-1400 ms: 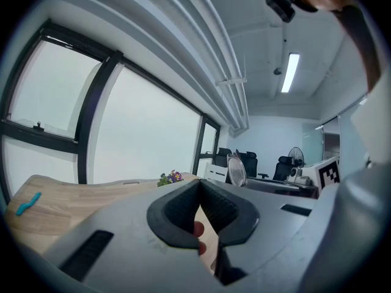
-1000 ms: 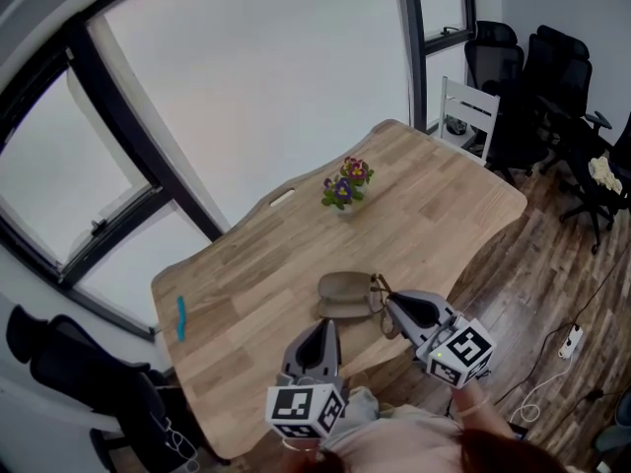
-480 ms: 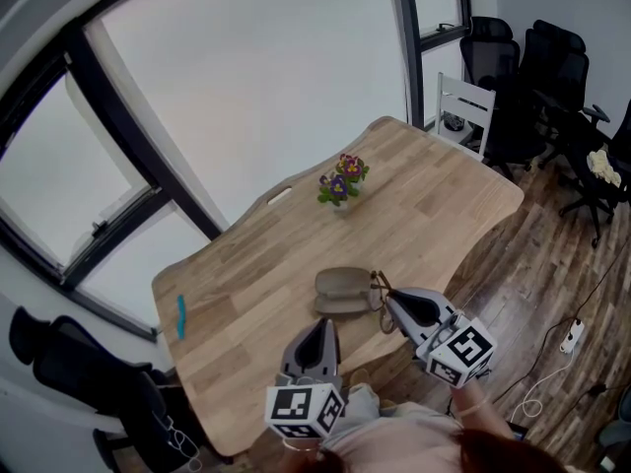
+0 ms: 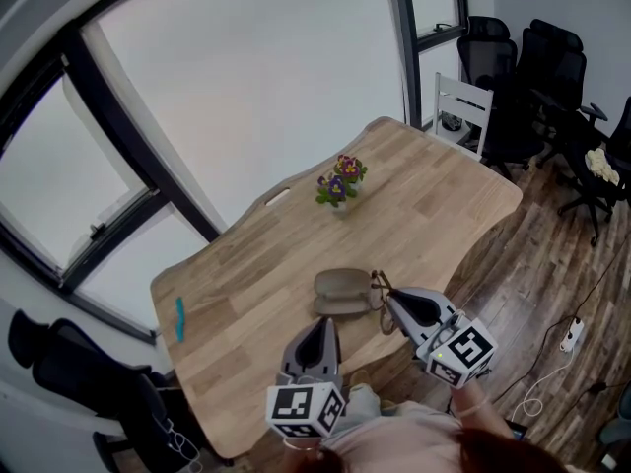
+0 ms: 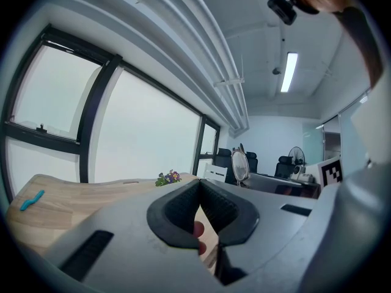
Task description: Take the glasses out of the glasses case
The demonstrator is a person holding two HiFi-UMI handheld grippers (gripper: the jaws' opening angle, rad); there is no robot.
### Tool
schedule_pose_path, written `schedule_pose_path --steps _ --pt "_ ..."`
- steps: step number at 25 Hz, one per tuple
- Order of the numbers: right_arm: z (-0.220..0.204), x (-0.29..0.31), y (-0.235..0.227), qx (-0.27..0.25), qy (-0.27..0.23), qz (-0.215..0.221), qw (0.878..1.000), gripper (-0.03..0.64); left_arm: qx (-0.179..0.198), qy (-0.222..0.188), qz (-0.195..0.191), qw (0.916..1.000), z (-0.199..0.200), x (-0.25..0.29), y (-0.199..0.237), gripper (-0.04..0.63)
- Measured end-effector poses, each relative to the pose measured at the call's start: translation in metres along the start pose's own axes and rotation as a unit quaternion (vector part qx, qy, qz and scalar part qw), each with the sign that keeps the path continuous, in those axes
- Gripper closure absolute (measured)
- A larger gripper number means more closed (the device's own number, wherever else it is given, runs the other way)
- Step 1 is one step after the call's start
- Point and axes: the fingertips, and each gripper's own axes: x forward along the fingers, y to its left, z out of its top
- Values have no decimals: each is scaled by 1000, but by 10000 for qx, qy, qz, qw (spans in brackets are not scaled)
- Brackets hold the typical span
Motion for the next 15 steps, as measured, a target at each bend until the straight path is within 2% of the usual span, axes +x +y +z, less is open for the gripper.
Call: schedule_pose_path --steps 15 --pt "-3 7 -1 -36 97 -70 9999 604 -42 74 -32 10000 -1 2 8 595"
